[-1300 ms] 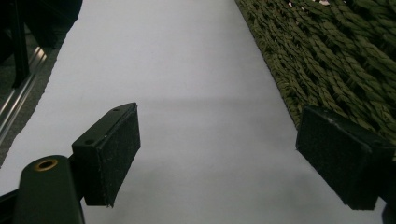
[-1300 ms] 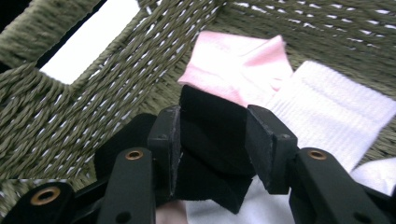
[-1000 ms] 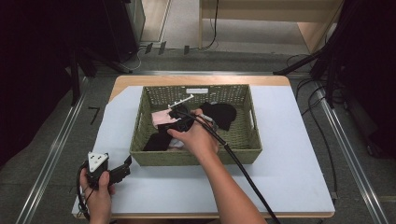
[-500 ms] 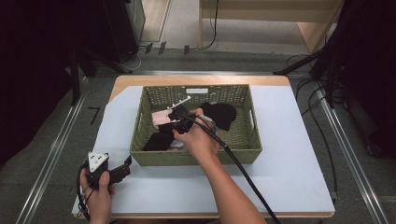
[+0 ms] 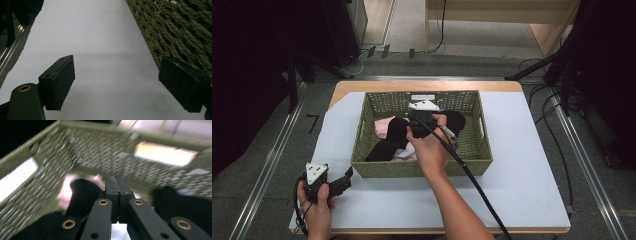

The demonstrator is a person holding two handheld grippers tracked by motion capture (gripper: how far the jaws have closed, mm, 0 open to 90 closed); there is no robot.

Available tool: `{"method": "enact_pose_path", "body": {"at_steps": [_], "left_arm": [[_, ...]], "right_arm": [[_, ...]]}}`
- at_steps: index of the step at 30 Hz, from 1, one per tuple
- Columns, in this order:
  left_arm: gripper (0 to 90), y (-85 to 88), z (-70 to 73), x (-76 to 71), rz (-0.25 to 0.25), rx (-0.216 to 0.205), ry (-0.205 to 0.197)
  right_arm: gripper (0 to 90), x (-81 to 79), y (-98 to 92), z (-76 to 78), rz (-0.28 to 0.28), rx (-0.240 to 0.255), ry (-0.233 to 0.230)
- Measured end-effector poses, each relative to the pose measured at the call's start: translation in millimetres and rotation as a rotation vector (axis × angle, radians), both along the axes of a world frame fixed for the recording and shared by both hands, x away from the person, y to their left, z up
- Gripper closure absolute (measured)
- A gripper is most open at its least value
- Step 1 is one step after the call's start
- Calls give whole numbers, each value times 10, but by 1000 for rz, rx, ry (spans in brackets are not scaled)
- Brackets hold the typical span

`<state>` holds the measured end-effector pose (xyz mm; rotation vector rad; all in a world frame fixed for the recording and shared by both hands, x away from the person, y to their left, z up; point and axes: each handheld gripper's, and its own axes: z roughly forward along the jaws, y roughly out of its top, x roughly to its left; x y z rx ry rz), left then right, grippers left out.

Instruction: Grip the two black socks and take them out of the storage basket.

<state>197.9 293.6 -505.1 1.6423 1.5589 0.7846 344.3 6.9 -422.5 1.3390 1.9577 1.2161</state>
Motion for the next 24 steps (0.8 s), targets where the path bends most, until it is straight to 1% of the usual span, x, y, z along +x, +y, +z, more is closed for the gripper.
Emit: {"method": "enact_pose_path", "body": {"at_steps": [1, 2, 3, 4, 5, 6, 8, 9, 10, 11, 12, 13, 14, 16, 18, 20, 21, 22, 24], "left_arm": [[149, 0, 0, 0, 0, 0, 1], [149, 0, 1, -1, 0, 0, 1], [149, 1, 0, 0, 0, 1, 1], [149, 0, -1, 0, 0, 1, 1], [149, -1, -1, 1, 0, 1, 1], [149, -1, 0, 1, -1, 1, 2], [149, -1, -2, 2, 1, 0, 0], [149, 0, -1, 2, 1, 0, 2], [149, 0, -1, 2, 1, 0, 1], [149, 0, -1, 3, 1, 0, 2], [149, 0, -1, 3, 0, 0, 2], [149, 1, -1, 3, 0, -1, 2], [149, 1, -3, 4, 0, 0, 1], [149, 3, -2, 3, -1, 0, 2], [149, 3, -1, 3, 0, -1, 3], [149, 3, -2, 3, 0, -2, 1], [149, 4, -2, 4, 0, -3, 2], [149, 6, -1, 4, 0, -3, 3], [149, 7, -1, 4, 0, -5, 4]], "right_arm": [[900, -25, 1, 1, 19, 5, -14], [900, -25, 1, 1, 19, 5, -14], [900, 7, 66, -49, 115, -22, 76], [900, 7, 66, -49, 115, -22, 76], [840, 47, 158, -117, 223, -85, 172], [840, 47, 158, -117, 223, -85, 172], [746, 63, 199, -144, 275, -86, 196], [684, 72, 214, -154, 297, -71, 201], [646, 82, 228, -166, 316, -61, 209], [612, 88, 245, -180, 333, -58, 228], [586, 89, 268, -196, 352, -74, 244], [569, 88, 296, -215, 368, -101, 255], [552, 84, 330, -234, 394, -137, 265], [538, 82, 374, -263, 422, -169, 290], [553, 95, 406, -321, 439, -216, 325], [673, 106, 429, -373, 453, -271, 387], [785, 101, 441, -378, 460, -291, 403], [836, 87, 446, -362, 457, -304, 391], [859, 69, 424, -307, 426, -305, 331]]}}
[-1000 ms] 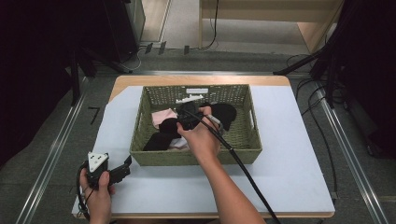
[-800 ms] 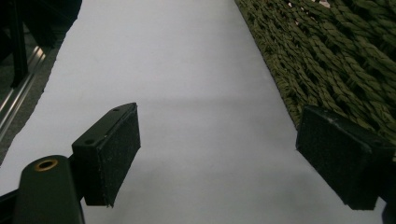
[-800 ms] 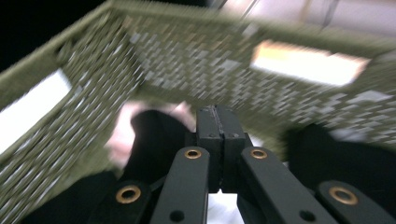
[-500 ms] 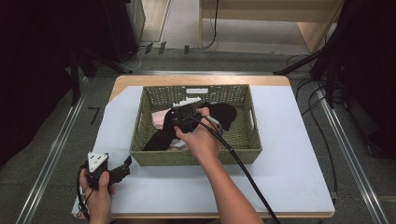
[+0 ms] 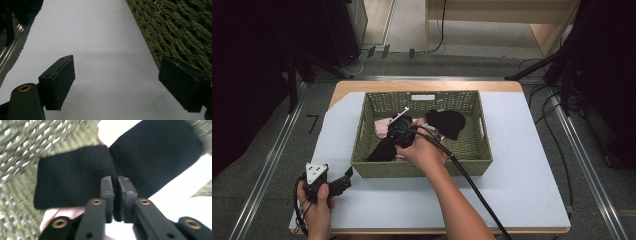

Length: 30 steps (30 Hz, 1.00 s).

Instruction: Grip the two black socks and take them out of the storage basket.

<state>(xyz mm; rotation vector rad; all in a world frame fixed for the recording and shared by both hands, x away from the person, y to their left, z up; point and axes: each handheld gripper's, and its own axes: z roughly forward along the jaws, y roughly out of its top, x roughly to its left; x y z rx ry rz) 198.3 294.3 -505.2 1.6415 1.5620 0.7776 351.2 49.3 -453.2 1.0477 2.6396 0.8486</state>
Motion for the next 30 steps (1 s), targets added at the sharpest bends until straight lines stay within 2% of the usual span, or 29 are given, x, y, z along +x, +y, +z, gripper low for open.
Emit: {"method": "enact_pose_path", "body": {"at_steps": [4, 6, 7, 8, 9, 11, 13, 15, 20, 25, 30], "left_arm": [[149, -2, 1, -1, 1, -2, -1], [149, 0, 2, -3, 0, 0, -1], [149, 0, 2, -3, 0, -1, 0], [149, 0, 2, -3, 1, -1, -1], [149, 0, 1, -3, 1, -1, -1], [149, -1, 1, -2, 1, 0, -1], [149, 0, 2, -2, 0, 0, 0], [149, 0, 2, -2, 0, -1, 0], [149, 0, 2, -3, -1, 0, -2], [149, 5, 2, -1, -3, -6, 1], [149, 9, 3, -5, -4, -9, -1]], "right_arm": [[868, -29, -115, 138, -86, 104, -123], [869, -48, -206, 219, -164, 190, -179], [869, -64, -279, 268, -226, 245, -232], [869, -77, -328, 292, -271, 281, -266], [869, -94, -411, 324, -339, 343, -299], [869, -115, -515, 352, -412, 414, -342], [869, -150, -554, 370, -434, 440, -386], [869, -194, -556, 384, -428, 441, -443], [869, -233, -578, 402, -439, 448, -500], [869, -295, -623, 448, -409, 513, -593], [872, -278, -737, 507, -451, 583, -582]]}}
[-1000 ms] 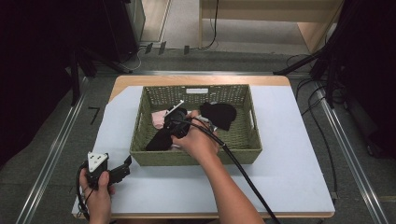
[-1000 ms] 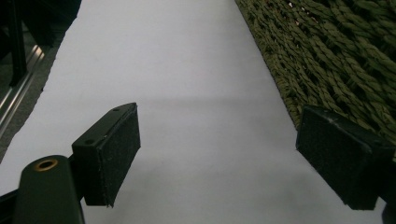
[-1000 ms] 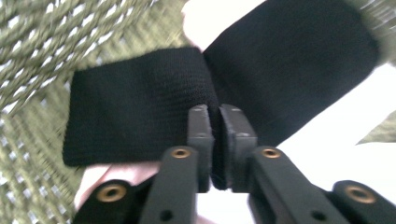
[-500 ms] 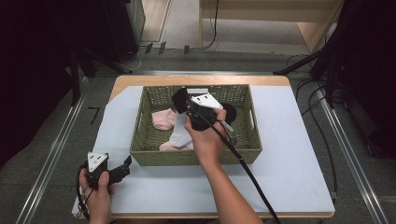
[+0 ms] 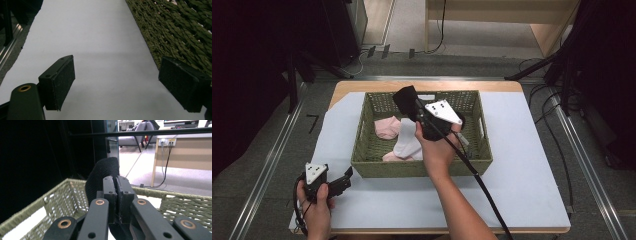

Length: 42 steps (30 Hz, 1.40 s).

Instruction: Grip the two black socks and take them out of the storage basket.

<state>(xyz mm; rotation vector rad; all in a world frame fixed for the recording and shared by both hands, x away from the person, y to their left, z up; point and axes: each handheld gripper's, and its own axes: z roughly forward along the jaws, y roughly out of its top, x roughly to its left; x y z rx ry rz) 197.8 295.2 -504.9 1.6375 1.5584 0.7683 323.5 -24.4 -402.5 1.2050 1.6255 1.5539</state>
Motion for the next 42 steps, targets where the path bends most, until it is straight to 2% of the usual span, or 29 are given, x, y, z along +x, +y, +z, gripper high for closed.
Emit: {"method": "enact_pose_path", "body": {"at_steps": [5, 8, 13, 18, 25, 30, 34, 37, 42], "left_arm": [[149, 1, -1, 2, 0, 0, -3], [149, 0, -1, 2, 2, -2, -2], [149, -1, -3, 5, 4, -4, -3], [149, 0, -2, 4, 3, -5, -2], [149, -1, -2, 2, 4, -6, -1], [149, 0, -1, 0, 4, -3, 0], [149, -1, -2, 1, 5, -4, -1], [149, 0, -2, 1, 5, -4, -1], [149, 4, -2, -6, 6, -8, -10]], "right_arm": [[873, 24, -183, 81, -42, 15, -34], [873, 49, -305, 127, -31, 40, -55], [873, 48, -526, 239, -58, 61, -111], [873, 12, -750, 382, -105, 59, -174], [873, -32, -1095, 541, -178, 72, -213], [873, -74, -1420, 619, -245, 76, -222], [873, -109, -1635, 594, -287, 73, -209], [872, -143, -1807, 511, -317, 63, -188], [872, -198, -2075, 275, -379, 52, -133]]}}
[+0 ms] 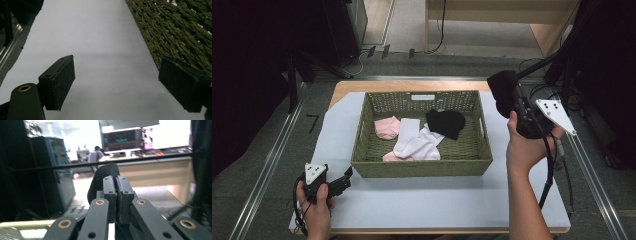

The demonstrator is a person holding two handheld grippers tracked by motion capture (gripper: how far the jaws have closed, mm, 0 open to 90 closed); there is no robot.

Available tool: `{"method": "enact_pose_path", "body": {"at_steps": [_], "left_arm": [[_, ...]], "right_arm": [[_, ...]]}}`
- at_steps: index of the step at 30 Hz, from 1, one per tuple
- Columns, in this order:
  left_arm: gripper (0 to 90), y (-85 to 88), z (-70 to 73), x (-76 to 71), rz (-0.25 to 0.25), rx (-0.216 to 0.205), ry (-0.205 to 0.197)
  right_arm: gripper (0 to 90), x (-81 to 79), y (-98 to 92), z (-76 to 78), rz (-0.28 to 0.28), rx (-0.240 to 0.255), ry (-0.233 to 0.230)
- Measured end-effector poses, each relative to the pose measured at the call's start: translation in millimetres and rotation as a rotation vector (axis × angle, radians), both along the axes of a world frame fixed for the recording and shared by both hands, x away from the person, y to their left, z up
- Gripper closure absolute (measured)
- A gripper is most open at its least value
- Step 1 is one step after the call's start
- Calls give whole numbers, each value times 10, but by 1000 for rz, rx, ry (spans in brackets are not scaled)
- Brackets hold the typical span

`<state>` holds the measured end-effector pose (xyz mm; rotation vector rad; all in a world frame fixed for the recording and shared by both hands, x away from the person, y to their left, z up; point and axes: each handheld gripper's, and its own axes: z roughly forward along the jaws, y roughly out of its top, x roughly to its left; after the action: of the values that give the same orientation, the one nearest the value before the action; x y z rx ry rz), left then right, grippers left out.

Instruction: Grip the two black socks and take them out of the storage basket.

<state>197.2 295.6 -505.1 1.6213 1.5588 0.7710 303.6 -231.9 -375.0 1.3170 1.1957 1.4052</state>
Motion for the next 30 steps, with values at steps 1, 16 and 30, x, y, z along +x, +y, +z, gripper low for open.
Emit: {"method": "enact_pose_path", "body": {"at_steps": [1, 16, 30], "left_arm": [[149, 0, 0, 0, 1, -2, -1], [149, -3, 0, -3, 4, 4, -4], [148, -5, 2, -12, 6, 6, -12]], "right_arm": [[872, -10, -48, -60, -8, -1, 12], [619, -95, -380, -657, -70, 104, 183], [575, 13, 307, -217, 108, -35, 119]]}}
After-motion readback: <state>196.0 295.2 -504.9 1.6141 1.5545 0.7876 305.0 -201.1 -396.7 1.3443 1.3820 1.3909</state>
